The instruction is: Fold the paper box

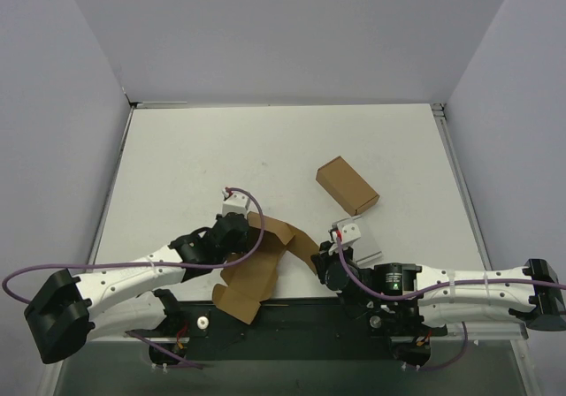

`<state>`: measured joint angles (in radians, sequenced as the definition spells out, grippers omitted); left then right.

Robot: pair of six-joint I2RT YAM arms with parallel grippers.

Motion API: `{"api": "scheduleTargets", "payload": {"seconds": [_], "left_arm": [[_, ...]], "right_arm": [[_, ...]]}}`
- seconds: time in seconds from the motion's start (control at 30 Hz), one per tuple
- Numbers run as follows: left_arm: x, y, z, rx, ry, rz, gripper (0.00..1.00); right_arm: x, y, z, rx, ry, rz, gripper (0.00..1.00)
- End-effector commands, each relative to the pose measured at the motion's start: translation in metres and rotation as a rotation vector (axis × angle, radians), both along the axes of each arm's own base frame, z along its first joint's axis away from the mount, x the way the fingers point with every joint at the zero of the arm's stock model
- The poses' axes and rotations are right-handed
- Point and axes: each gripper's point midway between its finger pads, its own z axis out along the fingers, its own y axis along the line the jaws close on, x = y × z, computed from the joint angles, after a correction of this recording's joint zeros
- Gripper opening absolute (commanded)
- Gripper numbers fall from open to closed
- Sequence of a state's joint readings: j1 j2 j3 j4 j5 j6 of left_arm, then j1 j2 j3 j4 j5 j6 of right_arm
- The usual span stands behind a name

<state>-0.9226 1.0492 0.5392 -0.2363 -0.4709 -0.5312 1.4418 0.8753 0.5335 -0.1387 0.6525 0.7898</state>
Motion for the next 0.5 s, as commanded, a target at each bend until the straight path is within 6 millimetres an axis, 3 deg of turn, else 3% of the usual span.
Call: {"api": "scheduleTargets", "payload": {"seconds": [0.0, 0.2, 0.47], "left_arm": [[0.018, 0.038, 0.007, 0.136, -0.072, 0.166, 0.00], [0.021, 0.036, 0.011, 0.095, -0.087, 0.205, 0.00], [0.020, 0.048, 0.010, 0.091, -0.082, 0.284, 0.00]], "right_arm": [[0.001, -0.003, 0.017, 0.019, -0.021, -0.017, 0.00], [0.000, -0.002, 0.015, 0.013, -0.016, -0.013, 0.00], [-0.002, -0.003, 0.011, 0.015, -0.011, -0.018, 0.00]]}}
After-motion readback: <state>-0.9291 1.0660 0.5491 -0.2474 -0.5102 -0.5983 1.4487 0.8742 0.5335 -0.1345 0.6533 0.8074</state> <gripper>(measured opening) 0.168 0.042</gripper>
